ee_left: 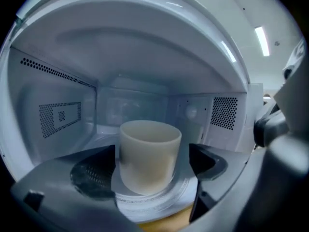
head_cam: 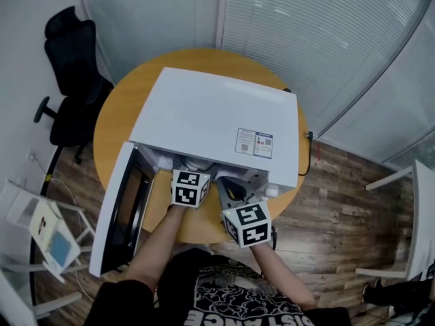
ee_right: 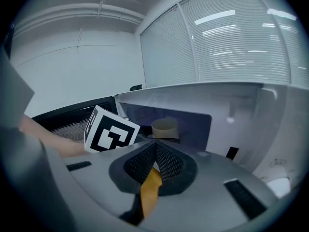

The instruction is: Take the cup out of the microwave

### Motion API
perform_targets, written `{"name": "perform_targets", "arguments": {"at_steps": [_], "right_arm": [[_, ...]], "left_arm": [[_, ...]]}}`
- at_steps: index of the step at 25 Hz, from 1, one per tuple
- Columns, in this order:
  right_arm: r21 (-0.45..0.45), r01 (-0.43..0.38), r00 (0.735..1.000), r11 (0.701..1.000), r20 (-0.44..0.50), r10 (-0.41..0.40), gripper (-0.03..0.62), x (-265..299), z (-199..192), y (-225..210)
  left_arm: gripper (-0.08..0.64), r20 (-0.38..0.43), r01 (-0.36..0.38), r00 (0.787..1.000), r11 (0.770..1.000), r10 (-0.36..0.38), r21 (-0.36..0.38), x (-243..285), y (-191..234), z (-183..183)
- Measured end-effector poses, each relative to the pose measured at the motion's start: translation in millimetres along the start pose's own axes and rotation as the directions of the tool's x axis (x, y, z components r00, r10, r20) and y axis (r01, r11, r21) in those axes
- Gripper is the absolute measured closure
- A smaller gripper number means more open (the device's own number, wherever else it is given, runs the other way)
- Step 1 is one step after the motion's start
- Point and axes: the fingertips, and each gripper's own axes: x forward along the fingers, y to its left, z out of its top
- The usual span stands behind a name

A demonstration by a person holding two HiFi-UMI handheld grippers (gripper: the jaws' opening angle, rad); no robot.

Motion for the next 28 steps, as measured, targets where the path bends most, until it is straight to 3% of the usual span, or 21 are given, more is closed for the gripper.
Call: {"name": "perform_targets", "arguments": {"at_steps": [6, 11, 16, 28], "right_arm": [[0.008, 0.013, 1.000, 1.000, -0.009, -0.013, 0.577, 5.4, -1.9, -3.8], [0.018, 0.027, 0.999, 0.999, -0.018, -0.027, 0.577, 7.4, -3.2, -7.9], [0.030, 0.046, 0.999, 0.998, -0.022, -0.045, 0.577, 9.6, -5.5, -14.2], [0.036, 0.058, 0.998, 0.998, -0.010, -0.057, 0.577, 13.9, -2.5, -15.9]], "left_arm": [[0.095, 0.005, 0.019, 1.000, 1.000, -0.019, 0.015, 10.4, -0.5, 3.3], [0.095, -0.006, -0.011, 1.000, 1.000, 0.011, 0.019, 16.6, 5.1, 3.2], [0.098, -0.023, -0.047, 0.999, 0.997, 0.049, 0.068, 20.5, 10.4, 3.2], [0.129, -0.019, -0.036, 0.999, 0.993, 0.038, 0.110, 14.6, 10.2, 2.3]]}}
